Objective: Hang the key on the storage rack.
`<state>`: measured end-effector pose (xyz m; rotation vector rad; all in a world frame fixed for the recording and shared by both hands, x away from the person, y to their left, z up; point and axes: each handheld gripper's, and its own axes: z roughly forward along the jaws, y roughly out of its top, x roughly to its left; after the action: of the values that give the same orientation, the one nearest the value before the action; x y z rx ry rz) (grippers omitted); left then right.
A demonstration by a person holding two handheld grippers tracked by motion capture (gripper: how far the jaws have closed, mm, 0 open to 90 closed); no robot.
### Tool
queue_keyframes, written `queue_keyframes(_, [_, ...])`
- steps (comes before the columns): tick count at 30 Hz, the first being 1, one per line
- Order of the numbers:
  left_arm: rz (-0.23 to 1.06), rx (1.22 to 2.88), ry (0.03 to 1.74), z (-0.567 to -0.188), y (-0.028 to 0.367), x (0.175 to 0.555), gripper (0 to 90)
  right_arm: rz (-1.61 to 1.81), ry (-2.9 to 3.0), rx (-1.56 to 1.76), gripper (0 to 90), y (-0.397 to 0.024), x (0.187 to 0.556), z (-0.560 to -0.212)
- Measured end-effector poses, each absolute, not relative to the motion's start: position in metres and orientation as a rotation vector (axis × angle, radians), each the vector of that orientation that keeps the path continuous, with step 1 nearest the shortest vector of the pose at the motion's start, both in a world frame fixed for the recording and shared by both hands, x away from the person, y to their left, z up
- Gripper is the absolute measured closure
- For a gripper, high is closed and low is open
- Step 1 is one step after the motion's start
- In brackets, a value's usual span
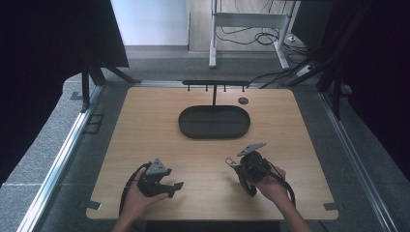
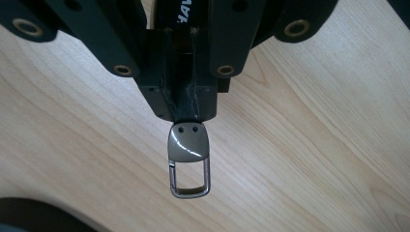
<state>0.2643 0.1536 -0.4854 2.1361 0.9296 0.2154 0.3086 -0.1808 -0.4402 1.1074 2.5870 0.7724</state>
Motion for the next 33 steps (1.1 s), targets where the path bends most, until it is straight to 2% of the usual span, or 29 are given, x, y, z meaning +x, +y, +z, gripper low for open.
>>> queue_keyframes(33, [0.203, 2.134, 0.931, -0.487, 0.151, 0.264, 29.6, 1.042, 2.455, 1.067, 81.1, -0.195, 0.303, -0.413])
